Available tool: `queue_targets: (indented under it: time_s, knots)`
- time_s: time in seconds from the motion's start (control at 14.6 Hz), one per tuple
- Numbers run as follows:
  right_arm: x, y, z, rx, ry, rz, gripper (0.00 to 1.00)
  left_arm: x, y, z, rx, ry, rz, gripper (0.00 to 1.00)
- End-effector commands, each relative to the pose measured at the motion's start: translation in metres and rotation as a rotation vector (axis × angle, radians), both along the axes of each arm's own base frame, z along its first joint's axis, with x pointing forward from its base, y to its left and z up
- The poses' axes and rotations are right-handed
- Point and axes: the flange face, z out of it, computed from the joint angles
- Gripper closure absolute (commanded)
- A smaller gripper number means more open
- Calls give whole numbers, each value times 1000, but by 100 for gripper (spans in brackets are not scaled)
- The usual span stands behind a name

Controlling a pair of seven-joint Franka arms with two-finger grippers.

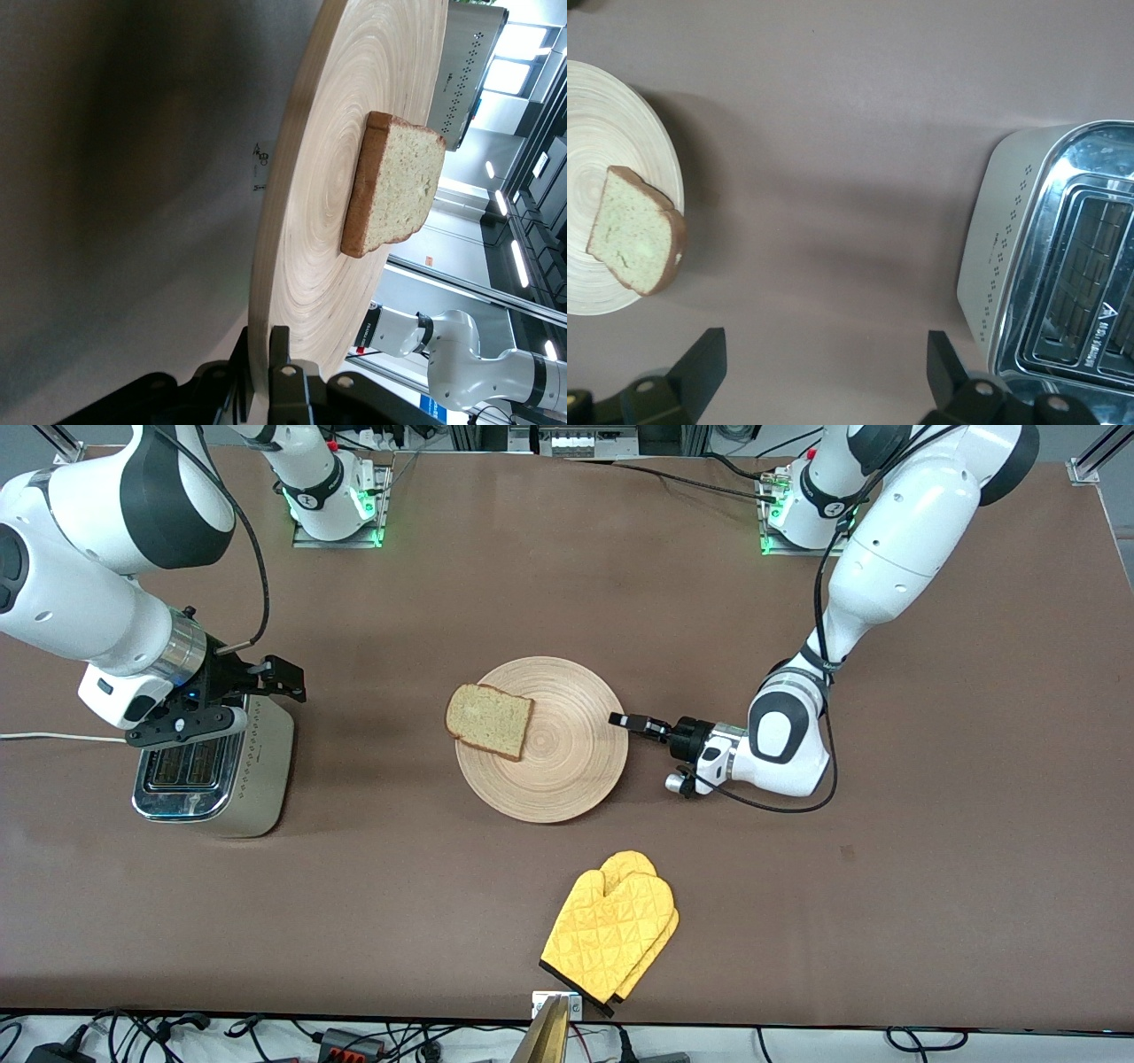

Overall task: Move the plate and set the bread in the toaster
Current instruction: 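Slide the wooden plate with the left gripper toward the toaster, then release the plate with the left gripper while the right gripper approaches the bread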

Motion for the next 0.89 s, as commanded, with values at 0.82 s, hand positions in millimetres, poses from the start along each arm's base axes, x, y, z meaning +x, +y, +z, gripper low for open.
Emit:
queue_targets:
  time_s: [0.82]
  knots:
    - [13,16,-74,58,129,-30,0,-3,-58,-2,68,-42,-39,99]
